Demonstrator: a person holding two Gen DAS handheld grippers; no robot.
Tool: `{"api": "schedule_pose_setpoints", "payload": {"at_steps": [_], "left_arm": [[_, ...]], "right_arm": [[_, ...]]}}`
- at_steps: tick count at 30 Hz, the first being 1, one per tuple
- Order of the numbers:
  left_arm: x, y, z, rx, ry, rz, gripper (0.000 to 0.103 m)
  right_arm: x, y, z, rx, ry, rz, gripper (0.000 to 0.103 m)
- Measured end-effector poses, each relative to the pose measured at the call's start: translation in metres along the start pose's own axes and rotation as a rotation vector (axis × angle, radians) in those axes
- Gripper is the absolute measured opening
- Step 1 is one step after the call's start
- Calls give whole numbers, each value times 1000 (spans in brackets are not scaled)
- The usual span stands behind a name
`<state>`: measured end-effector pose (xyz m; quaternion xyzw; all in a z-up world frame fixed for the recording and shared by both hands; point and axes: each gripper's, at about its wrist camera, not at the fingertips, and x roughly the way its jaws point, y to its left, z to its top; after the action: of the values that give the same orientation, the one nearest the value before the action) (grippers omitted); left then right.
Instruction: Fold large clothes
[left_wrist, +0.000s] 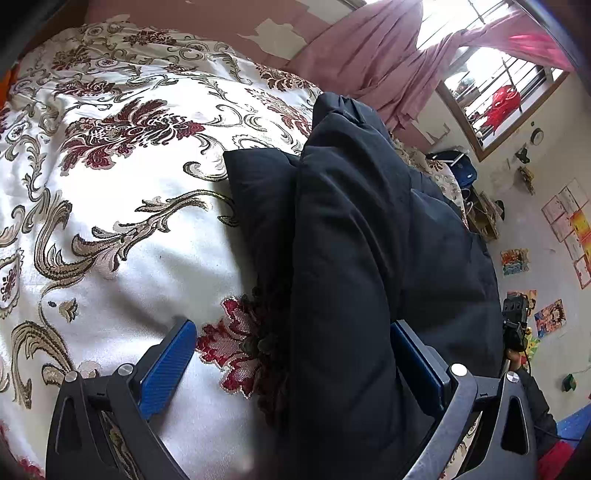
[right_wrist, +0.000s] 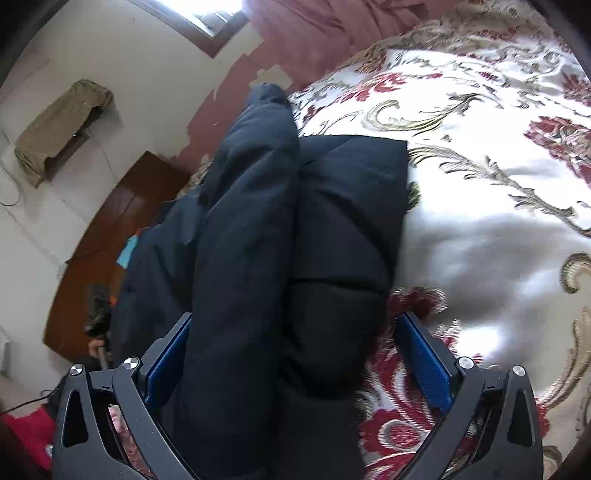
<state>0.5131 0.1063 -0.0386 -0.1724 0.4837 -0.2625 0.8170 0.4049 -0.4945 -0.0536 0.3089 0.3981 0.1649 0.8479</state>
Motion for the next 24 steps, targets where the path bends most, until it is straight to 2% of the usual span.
{"api": "schedule_pose_setpoints", "payload": {"at_steps": [4, 6, 10, 16, 18, 21, 24], "left_arm": [[2, -4, 1, 13, 6, 22, 103], [5, -5, 2, 20, 19, 23, 103], [10, -2, 3, 21, 40, 14, 103], [12, -13, 6, 41, 83, 54, 103], [9, -18, 4, 67, 82, 47, 103], [5, -21, 0, 126, 97, -1, 103], [8, -16, 1, 137, 113, -31, 103]], "right_arm": [[13, 16, 4, -12, 57, -13, 102], [20, 19, 4, -21, 87, -48, 102], [24, 17, 0, 11, 77, -40, 102], [29, 27, -8, 14, 87, -96, 102], [31, 31, -10, 12, 86, -99, 102], [33, 34, -10, 10, 83, -82, 102], [28, 22, -11, 12, 89, -67, 102]]}}
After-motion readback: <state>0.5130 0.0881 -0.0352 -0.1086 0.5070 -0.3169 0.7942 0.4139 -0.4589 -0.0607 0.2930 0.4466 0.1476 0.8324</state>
